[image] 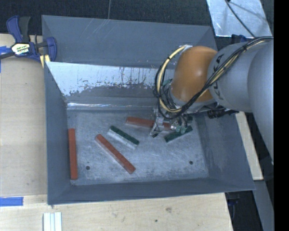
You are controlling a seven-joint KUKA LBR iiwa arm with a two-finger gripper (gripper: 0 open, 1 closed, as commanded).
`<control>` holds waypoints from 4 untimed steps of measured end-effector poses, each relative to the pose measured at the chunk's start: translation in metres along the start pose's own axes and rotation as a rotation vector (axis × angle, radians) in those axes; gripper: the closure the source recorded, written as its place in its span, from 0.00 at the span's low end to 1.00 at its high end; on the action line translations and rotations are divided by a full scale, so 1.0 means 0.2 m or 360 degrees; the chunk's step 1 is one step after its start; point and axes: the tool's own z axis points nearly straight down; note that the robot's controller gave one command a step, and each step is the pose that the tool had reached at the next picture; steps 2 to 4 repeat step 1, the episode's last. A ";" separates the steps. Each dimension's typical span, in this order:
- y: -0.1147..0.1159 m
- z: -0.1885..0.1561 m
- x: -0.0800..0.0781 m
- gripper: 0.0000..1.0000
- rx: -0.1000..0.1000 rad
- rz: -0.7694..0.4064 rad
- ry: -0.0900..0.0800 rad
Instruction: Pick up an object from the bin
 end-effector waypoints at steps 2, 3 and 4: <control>0.00 -0.33 -0.02 1.00 0.0001 0.0000 0.0006; 0.00 -0.33 -0.02 1.00 0.0001 0.0000 0.0006; 0.00 -0.33 -0.02 1.00 0.0001 0.0000 0.0006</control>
Offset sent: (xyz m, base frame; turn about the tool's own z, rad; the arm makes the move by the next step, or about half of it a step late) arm 0.0000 0.0000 0.0614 0.0000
